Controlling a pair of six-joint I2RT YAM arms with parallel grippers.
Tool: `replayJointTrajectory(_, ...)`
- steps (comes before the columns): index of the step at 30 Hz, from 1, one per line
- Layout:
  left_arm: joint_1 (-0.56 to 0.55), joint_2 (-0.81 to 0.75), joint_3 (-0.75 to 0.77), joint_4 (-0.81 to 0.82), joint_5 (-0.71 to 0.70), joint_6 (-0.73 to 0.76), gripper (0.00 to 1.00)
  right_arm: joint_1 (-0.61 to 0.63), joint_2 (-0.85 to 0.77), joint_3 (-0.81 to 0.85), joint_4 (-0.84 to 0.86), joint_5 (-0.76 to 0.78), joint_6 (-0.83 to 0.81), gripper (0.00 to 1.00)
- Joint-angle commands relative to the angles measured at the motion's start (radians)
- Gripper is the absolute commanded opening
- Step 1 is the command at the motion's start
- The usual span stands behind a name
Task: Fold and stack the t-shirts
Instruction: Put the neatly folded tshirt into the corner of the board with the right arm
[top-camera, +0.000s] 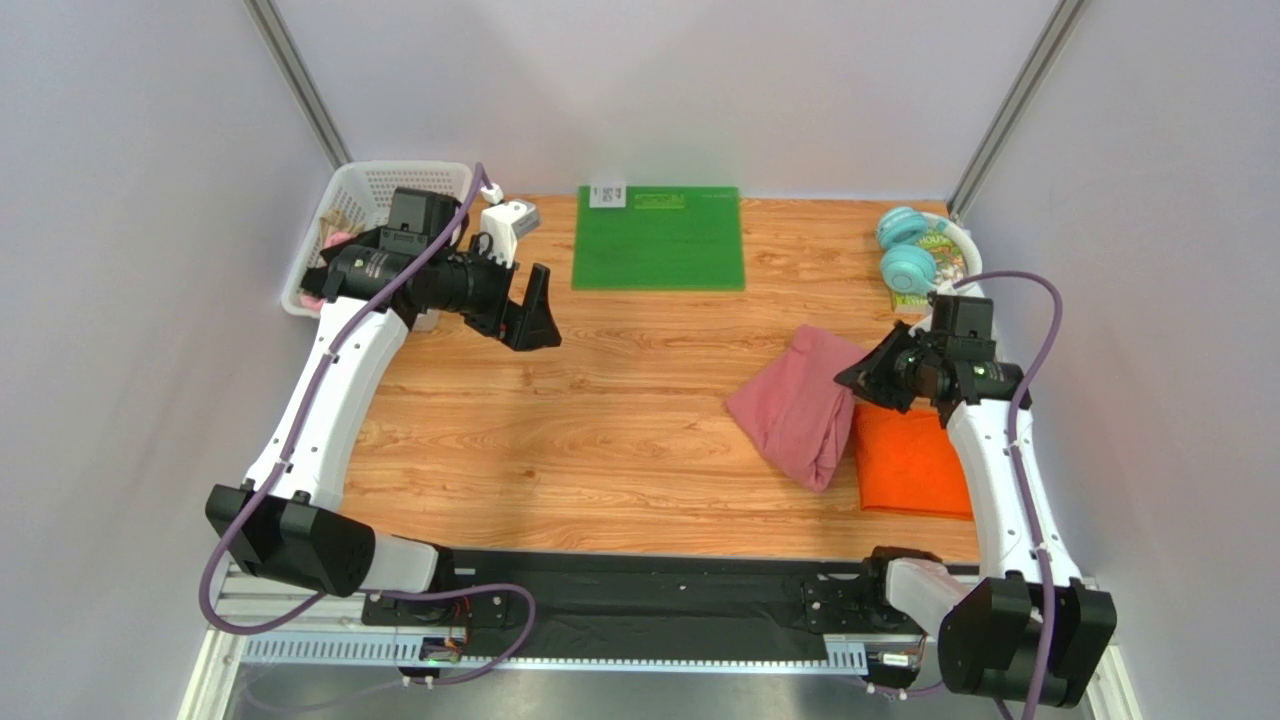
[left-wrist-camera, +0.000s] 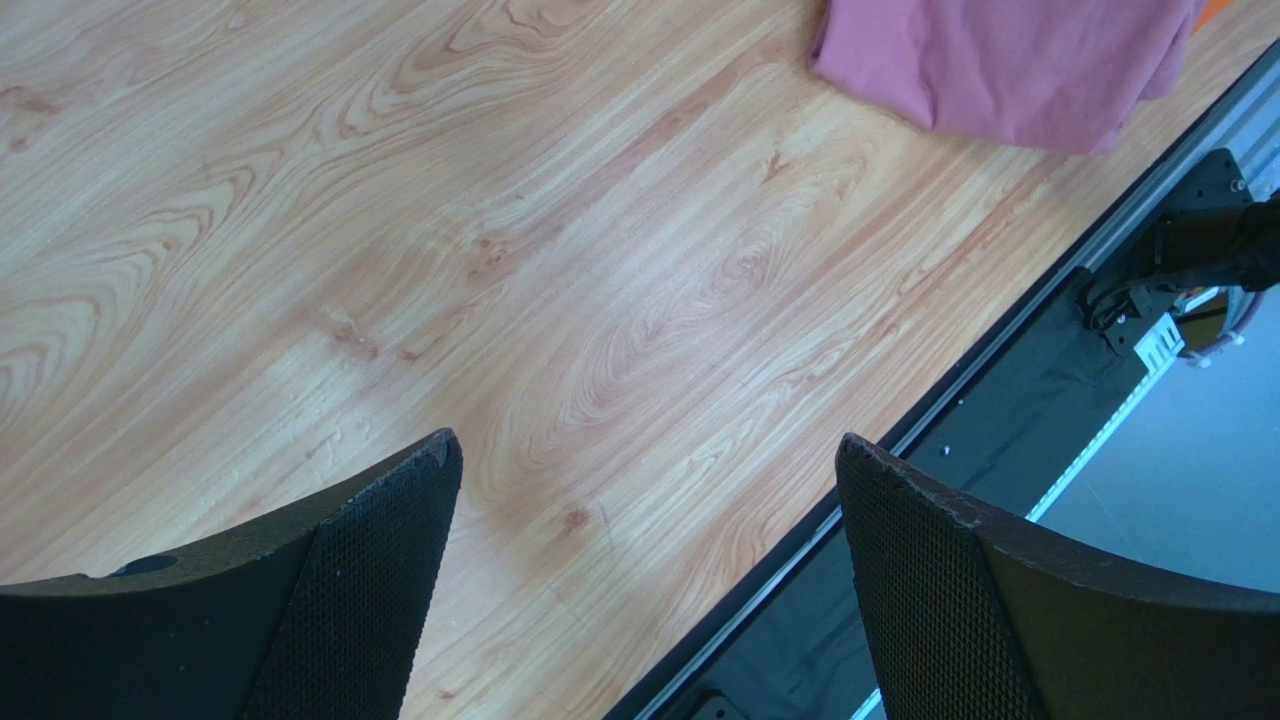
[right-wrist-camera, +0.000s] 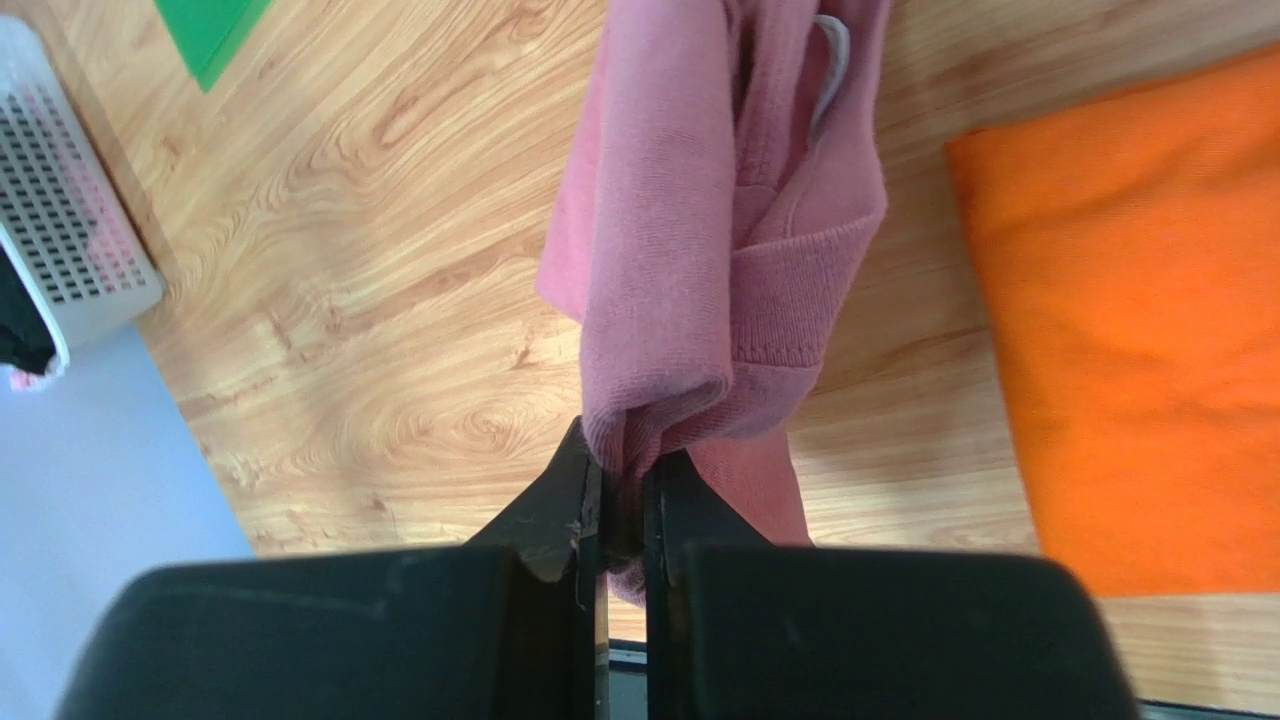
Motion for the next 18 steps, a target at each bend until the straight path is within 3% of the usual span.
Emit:
replayJointTrajectory(1, 0.006, -0.023, 0.019, 0.005, 0.034, 0.006, 1.0, -0.096, -0.025, 0.09, -0.04, -0.04, -0.047, 0.0)
replayJointTrajectory(18, 0.006, -0.008, 0.056, -0.015, 0.054, 0.01, 1.0, -0.373, -0.058, 0.118, -0.079, 0.05, 0.041, 0.0)
